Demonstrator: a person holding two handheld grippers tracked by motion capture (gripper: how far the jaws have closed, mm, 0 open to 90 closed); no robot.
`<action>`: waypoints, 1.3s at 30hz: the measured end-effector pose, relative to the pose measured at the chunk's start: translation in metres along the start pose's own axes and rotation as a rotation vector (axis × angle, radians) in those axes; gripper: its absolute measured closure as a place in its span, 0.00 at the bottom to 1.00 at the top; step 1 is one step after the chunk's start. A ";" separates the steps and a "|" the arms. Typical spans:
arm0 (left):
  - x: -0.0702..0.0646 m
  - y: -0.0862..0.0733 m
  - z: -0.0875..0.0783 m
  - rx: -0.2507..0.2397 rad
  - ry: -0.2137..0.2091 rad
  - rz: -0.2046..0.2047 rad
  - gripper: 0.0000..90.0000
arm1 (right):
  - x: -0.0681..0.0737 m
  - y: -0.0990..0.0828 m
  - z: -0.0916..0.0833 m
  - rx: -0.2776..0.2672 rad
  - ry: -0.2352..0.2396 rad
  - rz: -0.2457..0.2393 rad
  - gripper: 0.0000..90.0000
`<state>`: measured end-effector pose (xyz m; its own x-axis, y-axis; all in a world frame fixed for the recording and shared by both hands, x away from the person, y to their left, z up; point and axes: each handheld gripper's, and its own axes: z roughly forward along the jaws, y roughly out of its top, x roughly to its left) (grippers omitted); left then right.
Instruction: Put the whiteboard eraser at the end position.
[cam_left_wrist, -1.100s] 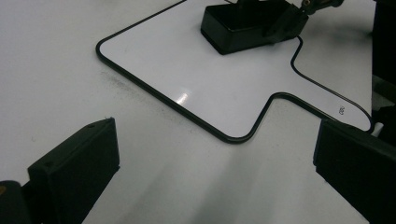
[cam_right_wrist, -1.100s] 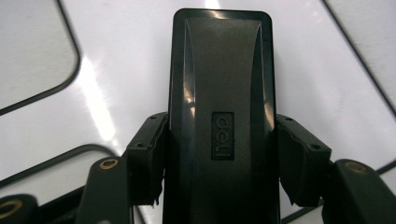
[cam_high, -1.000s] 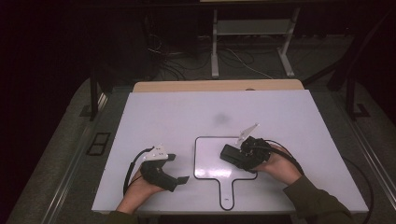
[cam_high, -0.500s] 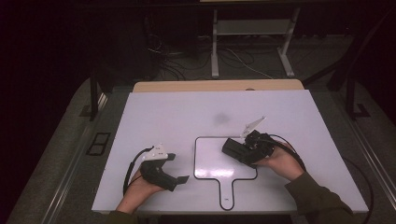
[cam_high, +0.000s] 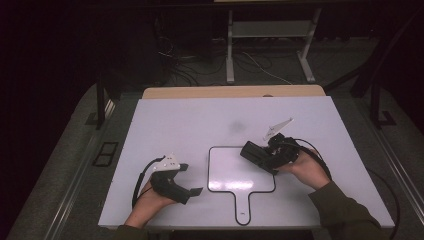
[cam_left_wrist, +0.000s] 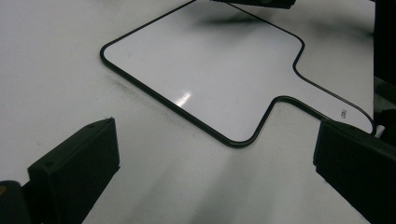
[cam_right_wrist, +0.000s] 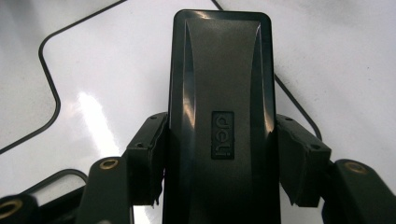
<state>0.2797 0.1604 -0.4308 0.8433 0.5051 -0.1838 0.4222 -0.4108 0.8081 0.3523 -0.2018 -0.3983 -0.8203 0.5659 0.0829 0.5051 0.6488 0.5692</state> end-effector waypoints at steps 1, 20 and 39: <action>0.000 0.000 0.000 -0.001 -0.001 -0.001 0.00 | -0.001 0.001 0.000 -0.005 0.004 0.002 0.43; 0.002 -0.004 0.002 0.008 0.017 0.001 0.00 | -0.030 0.015 0.004 -0.042 -0.003 0.055 0.43; 0.001 -0.005 0.001 0.009 0.032 0.010 0.00 | -0.061 0.047 0.022 -0.089 -0.044 0.121 0.43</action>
<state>0.2791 0.1622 -0.4359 0.8364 0.5249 -0.1580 0.4171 -0.4223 0.8048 0.4322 -0.1950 -0.3953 -0.7415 0.6600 0.1208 0.5721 0.5277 0.6279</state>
